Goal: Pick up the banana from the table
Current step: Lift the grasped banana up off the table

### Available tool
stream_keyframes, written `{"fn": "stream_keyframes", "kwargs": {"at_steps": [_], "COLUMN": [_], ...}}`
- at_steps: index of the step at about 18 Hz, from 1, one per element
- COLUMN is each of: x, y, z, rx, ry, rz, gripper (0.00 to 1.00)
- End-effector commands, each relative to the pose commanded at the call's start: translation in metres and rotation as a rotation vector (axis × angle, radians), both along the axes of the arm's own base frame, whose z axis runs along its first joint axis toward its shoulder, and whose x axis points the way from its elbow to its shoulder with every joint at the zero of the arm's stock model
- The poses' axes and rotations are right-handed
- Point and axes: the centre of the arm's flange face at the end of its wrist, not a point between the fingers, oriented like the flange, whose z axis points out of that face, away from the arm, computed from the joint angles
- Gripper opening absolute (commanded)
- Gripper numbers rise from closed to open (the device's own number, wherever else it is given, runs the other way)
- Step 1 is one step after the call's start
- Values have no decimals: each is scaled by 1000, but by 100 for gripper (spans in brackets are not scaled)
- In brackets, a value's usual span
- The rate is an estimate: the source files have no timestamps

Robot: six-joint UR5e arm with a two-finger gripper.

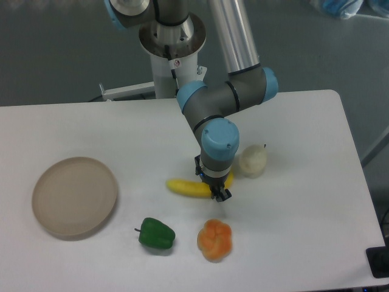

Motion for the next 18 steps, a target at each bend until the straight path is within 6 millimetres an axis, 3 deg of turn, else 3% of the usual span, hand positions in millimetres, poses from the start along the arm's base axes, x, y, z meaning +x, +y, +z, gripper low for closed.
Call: {"fn": "stream_keyframes", "kwargs": {"at_steps": [2, 6, 13, 18], "x": [-4, -28, -74, -133], "y": [0, -6, 14, 0], "z": [11, 66, 140, 148], "rx": [14, 74, 57, 62], "ry": [12, 62, 87, 79], "rz": [2, 34, 71, 148], "gripper": [5, 7, 6, 0]}}
